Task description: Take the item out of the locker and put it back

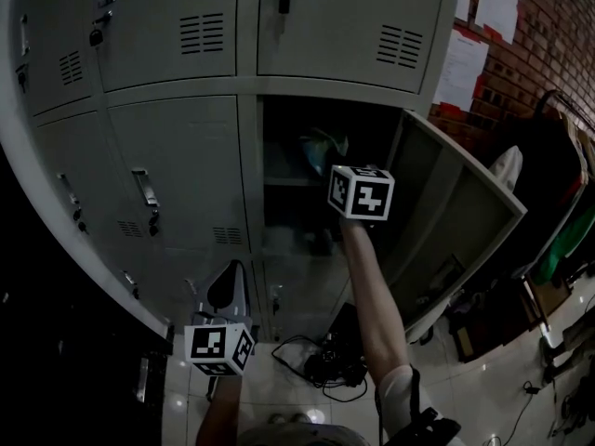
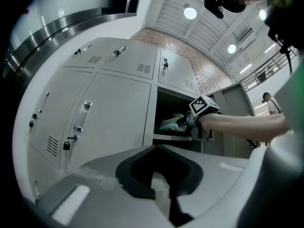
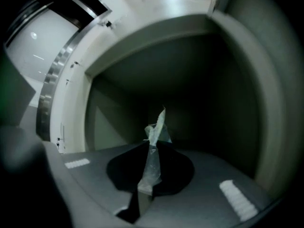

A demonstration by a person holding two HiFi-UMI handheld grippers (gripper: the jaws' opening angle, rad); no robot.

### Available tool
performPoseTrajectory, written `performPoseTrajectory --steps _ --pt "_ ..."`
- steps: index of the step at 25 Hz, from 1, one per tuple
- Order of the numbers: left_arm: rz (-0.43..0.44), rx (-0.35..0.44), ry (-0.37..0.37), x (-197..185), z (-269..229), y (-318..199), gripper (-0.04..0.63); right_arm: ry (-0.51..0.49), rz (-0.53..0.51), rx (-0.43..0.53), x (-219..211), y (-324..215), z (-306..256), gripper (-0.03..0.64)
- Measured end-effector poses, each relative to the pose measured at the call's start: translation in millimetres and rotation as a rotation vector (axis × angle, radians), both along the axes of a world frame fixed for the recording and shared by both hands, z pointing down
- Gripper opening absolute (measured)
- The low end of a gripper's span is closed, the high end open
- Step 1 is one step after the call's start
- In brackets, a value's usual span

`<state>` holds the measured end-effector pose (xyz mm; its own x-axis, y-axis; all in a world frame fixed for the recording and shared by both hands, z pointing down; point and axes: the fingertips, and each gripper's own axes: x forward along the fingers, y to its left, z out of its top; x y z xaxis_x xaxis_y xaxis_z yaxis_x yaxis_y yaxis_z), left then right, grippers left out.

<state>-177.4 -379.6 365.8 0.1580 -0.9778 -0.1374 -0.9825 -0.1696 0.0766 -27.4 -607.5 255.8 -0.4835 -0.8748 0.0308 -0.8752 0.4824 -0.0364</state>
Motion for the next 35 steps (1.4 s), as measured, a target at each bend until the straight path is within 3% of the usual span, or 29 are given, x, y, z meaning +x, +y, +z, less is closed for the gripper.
performPoseTrajectory --steps 5,10,20,25,35 --pt "-0.003 -0.009 -0.025 7.9 -8.0 6.1 0.006 -0.127 -0.051 0.135 22.2 76.2 -29.1 0.006" --pt "0.008 0.039 -0.049 16.8 -30.8 28.4 0.006 -0.214 -0.099 0.234 46.4 181.1 -22.5 0.006" --pt "0.036 0.078 -0.081 35.8 -46.0 71.3 0.006 -0.306 -0.132 0.244 63.5 324.5 19.7 0.008" --pt "0.045 0.078 -0.086 39.4 -43.6 83.7 0.006 -0.316 -0.111 0.201 68.2 338.9 45.2 0.008" --pt "0.04 0.087 -0.077 38.2 -46.0 88.3 0.006 -0.319 -0.109 0.239 76.4 342.0 32.7 0.008"
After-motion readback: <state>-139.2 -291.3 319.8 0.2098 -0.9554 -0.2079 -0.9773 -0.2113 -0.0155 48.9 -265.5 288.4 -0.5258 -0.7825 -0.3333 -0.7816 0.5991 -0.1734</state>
